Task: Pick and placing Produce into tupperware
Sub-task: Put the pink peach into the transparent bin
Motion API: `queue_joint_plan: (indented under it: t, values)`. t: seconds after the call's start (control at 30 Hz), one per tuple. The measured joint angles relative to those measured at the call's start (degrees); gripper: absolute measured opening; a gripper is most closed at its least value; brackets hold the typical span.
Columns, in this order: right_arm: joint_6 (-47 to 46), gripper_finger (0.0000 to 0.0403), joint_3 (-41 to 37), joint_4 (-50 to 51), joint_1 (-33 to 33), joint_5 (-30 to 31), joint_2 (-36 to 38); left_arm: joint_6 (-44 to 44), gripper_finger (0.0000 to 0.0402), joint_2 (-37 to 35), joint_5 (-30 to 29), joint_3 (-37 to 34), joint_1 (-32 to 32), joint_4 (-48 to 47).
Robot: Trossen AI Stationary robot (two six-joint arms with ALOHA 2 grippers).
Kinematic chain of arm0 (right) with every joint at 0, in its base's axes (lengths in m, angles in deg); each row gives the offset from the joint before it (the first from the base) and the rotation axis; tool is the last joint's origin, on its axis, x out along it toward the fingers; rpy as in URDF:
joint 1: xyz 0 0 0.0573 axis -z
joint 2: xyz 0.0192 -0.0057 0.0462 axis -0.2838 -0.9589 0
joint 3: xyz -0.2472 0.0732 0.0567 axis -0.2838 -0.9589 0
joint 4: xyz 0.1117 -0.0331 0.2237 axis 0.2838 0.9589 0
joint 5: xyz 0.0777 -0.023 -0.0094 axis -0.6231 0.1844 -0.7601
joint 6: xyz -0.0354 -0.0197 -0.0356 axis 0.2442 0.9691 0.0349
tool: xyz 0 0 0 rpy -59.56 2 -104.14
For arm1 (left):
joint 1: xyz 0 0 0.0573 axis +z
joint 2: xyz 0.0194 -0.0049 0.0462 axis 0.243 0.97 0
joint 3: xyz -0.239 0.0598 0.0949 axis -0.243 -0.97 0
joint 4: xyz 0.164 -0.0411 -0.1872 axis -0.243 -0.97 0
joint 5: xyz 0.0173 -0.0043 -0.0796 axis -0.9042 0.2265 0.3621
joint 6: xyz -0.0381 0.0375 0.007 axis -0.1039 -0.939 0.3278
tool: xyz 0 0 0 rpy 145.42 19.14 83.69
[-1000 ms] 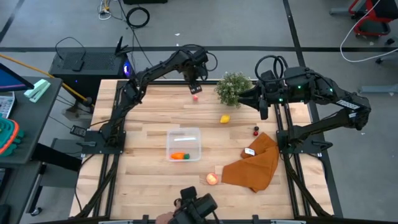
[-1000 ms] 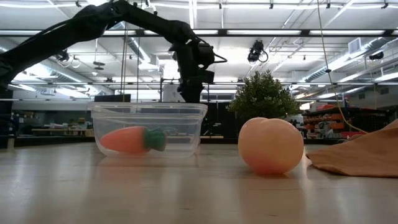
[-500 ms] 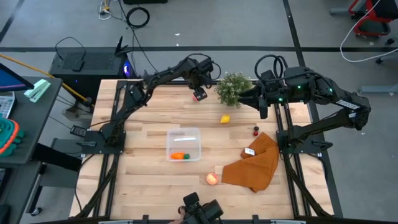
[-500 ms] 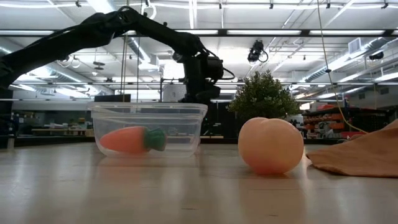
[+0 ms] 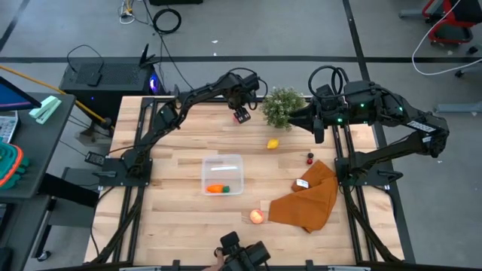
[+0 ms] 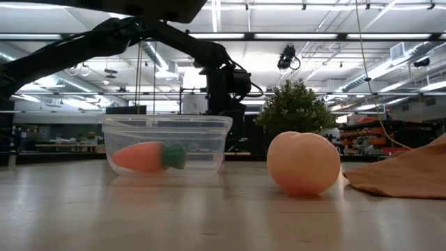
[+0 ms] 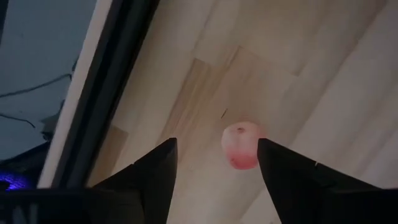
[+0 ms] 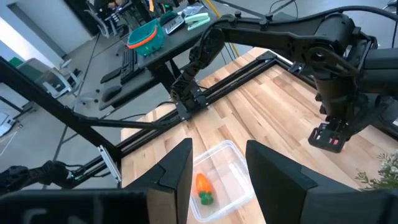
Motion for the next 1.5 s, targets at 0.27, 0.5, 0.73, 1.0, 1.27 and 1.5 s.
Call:
queue_joint_plan:
  t: [0.27, 0.5, 0.73, 1.0, 1.27, 1.5]
  values:
    - [-0.42, 0.0122, 0.0, 0.0, 0.0, -0.2, 0.0, 0.77, 0.0266, 0.14, 4.22, 0.02, -0.1, -1.98]
    - [-0.57, 0.0122, 0.0, -0.02, 0.0, -0.24, 0.0, 1.38, 0.027, 2.28, 4.15, 0.0, -0.28, -4.06]
    - [-1.51, 0.0122, 0.0, -0.02, -0.02, -0.22, 0.0, 1.38, 0.0267, 2.81, 4.2, 0.0, -0.42, -1.66]
    - [-1.51, 0.0122, 0.0, -0.04, 0.0, -0.2, 0.0, 1.19, 0.0262, 2.8, 5.73, 0.0, -0.37, -0.98]
    - [-1.46, 0.0122, 0.0, -0.07, 0.0, -0.17, 0.0, 1.16, 0.026, 2.8, 5.77, 0.0, -0.31, -0.55]
    - [-1.42, 0.0122, 0.0, -0.06, 0.0, -0.15, 0.0, 0.94, 0.0259, 2.8, 5.87, 0.0, 0.11, -0.31]
